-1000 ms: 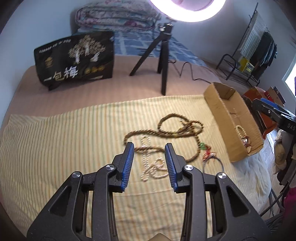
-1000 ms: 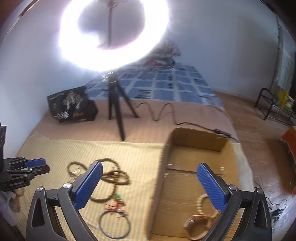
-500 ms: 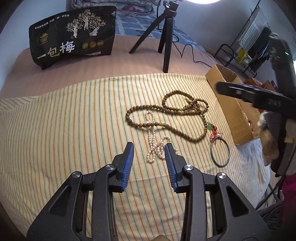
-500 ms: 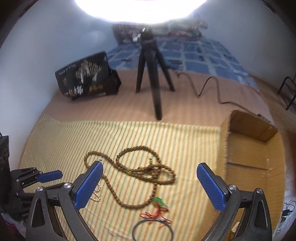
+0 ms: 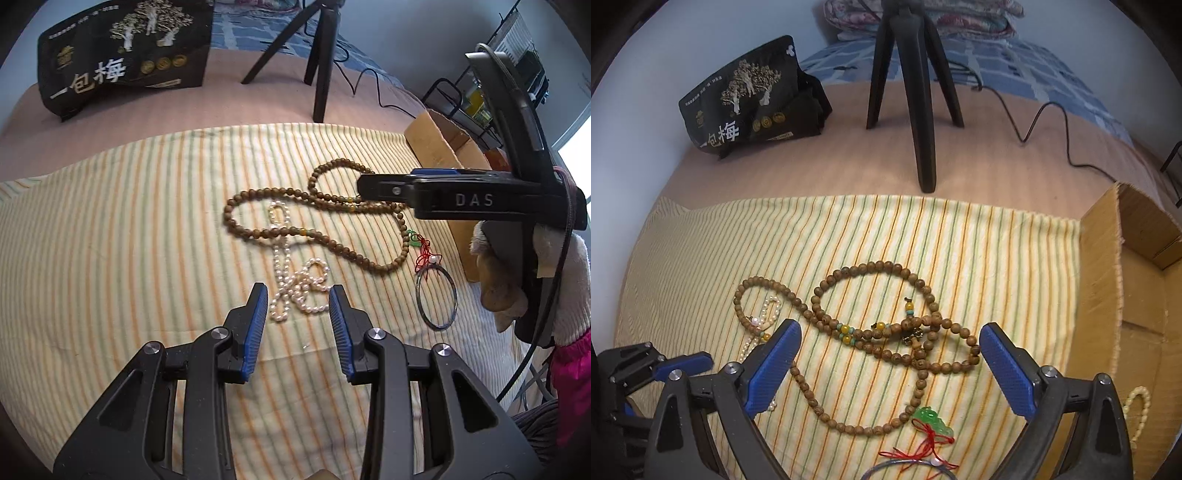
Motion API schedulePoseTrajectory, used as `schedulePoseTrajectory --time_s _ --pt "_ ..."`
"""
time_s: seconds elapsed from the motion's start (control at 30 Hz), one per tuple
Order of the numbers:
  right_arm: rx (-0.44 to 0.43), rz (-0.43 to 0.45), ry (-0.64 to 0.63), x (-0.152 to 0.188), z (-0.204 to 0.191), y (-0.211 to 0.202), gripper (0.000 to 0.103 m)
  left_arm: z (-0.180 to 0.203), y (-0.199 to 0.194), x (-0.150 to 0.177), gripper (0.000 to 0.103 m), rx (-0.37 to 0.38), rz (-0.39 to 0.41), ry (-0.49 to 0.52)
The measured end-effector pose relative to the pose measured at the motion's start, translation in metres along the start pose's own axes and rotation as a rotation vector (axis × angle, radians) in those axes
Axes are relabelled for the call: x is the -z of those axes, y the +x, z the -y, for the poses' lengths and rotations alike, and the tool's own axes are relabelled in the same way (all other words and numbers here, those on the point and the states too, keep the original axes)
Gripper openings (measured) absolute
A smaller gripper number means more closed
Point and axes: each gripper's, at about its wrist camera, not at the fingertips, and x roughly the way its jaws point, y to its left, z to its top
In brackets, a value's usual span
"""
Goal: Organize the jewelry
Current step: 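Grasp the white pearl necklace with the left tool while the right grasps the brown bead necklace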
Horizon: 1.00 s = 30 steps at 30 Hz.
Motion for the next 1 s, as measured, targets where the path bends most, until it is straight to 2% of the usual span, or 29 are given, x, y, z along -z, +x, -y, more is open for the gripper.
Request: schedulePoseTrajectory --time_s 0.3,0.6,0.7,0.77,0.8,0.9,0.97,1.0 --pt "-0.005 -0.036 -0.014 0.0 0.0 0.018 0.098 0.005 0.023 -0.009 0.034 -0.038 -0.023 -0.001" --pt "0.038 -0.059 -0.043 0.001 -0.003 0.033 0.1 0.014 0.042 -0.011 0.034 -0.12 -0.02 0.089" --pt "0.059 -0.084 -0.058 0.003 -0.004 0.042 0.1 0.016 0.045 -0.01 0.025 -0.15 -0.005 0.109" --pt "0.086 -0.082 -0.088 0.004 -0.008 0.043 0.099 0.014 0.044 -0.011 0.015 -0.144 -0.003 0.1" --pt "0.093 -0.08 -0.094 0.004 -0.01 0.043 0.098 0.013 0.044 -0.01 0.014 -0.141 -0.004 0.096" --pt "0.089 -0.064 -0.103 0.005 -0.012 0.039 0.082 0.012 0.043 -0.011 0.009 -0.136 -0.002 0.09" --pt "0.085 -0.05 -0.103 0.006 -0.012 0.035 0.056 0.012 0.041 -0.009 0.008 -0.14 0.002 0.092" --pt "0.076 -0.043 -0.102 0.007 -0.012 0.033 0.05 0.013 0.04 -0.008 0.008 -0.14 0.004 0.092"
